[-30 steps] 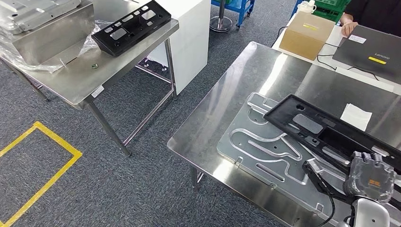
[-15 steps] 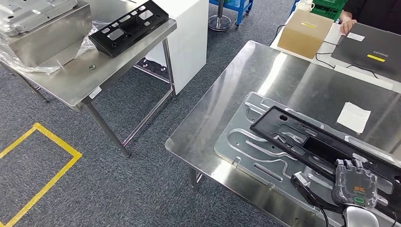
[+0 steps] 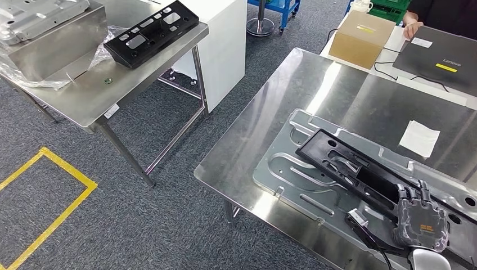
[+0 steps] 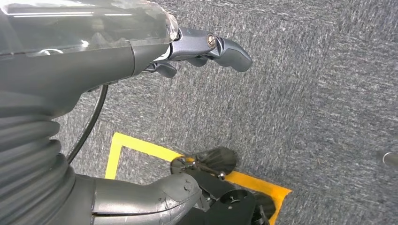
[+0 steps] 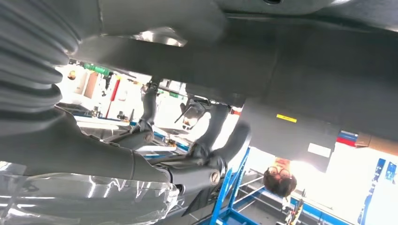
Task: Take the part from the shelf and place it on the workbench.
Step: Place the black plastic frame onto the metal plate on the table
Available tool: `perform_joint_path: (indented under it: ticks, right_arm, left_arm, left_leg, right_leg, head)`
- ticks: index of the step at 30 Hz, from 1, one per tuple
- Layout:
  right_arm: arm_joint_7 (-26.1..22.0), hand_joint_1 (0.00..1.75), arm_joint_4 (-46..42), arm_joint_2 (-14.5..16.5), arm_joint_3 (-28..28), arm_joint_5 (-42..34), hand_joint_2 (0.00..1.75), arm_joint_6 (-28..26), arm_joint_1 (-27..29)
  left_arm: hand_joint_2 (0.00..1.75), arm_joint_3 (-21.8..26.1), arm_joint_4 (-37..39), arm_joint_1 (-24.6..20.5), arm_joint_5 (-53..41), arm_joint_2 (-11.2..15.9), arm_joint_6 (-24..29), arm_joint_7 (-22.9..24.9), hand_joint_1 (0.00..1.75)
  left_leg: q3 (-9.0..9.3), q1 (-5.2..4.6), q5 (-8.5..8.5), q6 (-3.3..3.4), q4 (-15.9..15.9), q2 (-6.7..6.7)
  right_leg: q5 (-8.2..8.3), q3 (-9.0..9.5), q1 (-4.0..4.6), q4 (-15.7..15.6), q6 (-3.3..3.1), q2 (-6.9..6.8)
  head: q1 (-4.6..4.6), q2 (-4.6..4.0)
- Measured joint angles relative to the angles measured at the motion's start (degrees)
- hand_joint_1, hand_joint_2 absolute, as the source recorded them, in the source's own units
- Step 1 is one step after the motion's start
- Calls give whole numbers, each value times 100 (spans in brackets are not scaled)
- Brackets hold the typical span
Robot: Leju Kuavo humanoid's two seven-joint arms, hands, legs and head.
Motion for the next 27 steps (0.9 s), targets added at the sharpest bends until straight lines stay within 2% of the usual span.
perform_joint_path:
  ticks: [16,20,27]
  right_arm:
    - [25,0,42,-3,13,-1,0,1,-4]
    - [33,0,58,-3,13,-5,0,-1,-3]
    - [34,0,66,-3,7,-20,0,-8,1]
  left_arm:
    - [175,-168,338,-15,-39,127,223,105,0]
    - [0,-172,402,-19,10,155,230,106,0]
    - [0,-172,512,-20,62,198,224,38,0]
  left_leg:
    - [4,0,3,-4,-7,0]
    - [4,-1,2,-4,-7,0]
    - [5,-2,2,-4,-7,0]
  right_leg:
    - [-2,4,-1,-1,-3,0]
    - [-2,5,-1,-3,-3,0]
    - [-2,6,-1,-5,-3,0]
  head:
    - [2,0]
    - [3,0]
    - [4,0]
